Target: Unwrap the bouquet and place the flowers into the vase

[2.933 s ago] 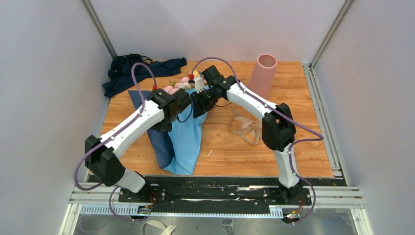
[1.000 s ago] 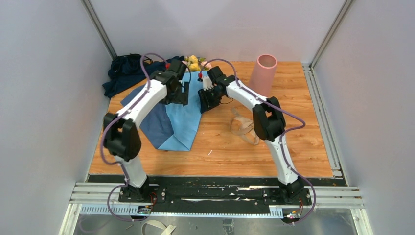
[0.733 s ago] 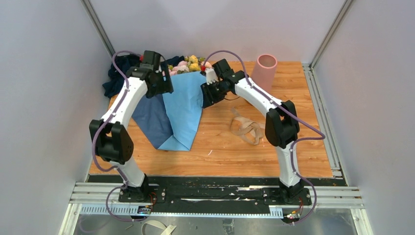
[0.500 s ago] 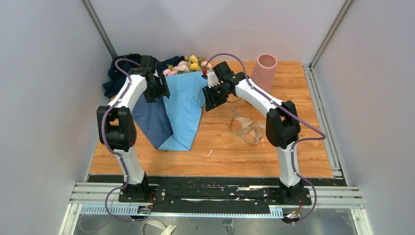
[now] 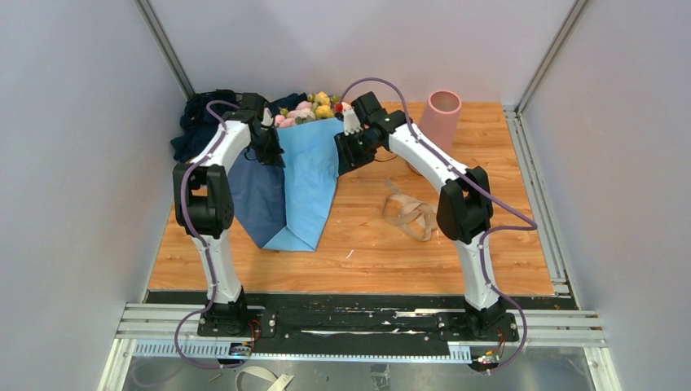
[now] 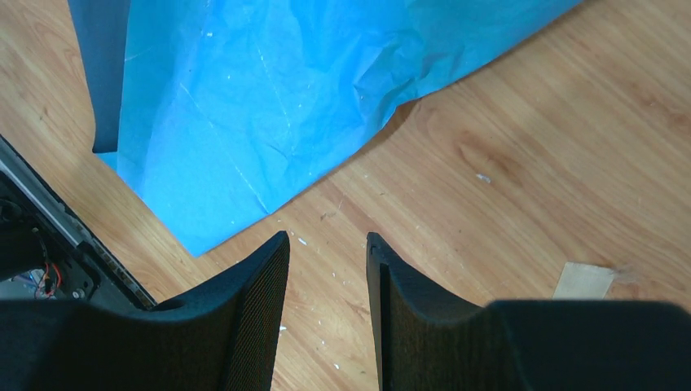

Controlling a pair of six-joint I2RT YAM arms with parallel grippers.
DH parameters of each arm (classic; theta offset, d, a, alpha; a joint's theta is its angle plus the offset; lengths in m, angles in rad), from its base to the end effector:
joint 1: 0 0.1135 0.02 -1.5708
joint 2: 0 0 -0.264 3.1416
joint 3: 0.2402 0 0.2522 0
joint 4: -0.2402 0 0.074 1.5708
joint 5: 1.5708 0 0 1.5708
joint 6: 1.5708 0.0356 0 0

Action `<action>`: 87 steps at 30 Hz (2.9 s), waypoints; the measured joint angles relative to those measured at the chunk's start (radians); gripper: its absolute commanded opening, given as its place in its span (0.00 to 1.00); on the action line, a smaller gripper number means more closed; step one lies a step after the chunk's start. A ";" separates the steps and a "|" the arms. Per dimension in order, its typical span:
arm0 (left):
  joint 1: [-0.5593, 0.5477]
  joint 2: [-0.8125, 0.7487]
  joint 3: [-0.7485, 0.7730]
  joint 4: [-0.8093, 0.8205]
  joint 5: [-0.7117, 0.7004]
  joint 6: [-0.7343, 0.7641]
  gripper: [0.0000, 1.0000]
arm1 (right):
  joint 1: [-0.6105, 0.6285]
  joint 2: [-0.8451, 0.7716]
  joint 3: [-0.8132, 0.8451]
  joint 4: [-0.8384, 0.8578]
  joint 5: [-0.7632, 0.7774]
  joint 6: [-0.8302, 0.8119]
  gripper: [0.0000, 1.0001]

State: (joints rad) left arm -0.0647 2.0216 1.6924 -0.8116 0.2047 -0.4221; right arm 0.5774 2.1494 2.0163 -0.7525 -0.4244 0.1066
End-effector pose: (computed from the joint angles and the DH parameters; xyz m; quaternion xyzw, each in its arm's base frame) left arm 0.4302 -0.0351 0.2298 -0.1513 0.9603 -0.1480 0.1819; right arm 0.3963 0.2756 0.2791 -0.2835 0.8789 0.2970 0.2429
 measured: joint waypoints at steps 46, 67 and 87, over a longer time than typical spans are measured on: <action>-0.588 -0.005 0.140 0.084 0.184 -0.161 0.54 | -0.094 -0.640 -0.433 0.384 0.341 0.035 0.34; -0.353 -0.560 -0.449 0.085 -0.211 0.021 0.87 | -0.054 -0.190 -0.225 0.264 0.093 0.000 0.28; -0.238 -0.339 -0.449 0.013 -0.101 0.038 0.85 | 0.029 -0.044 -0.215 -0.051 -0.244 -0.262 0.65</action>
State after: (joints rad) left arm -0.3031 1.6825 1.2430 -0.7982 0.1040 -0.3840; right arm 0.6064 2.1052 1.8011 -0.8040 -0.6685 -0.1558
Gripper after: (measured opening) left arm 0.848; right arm 0.548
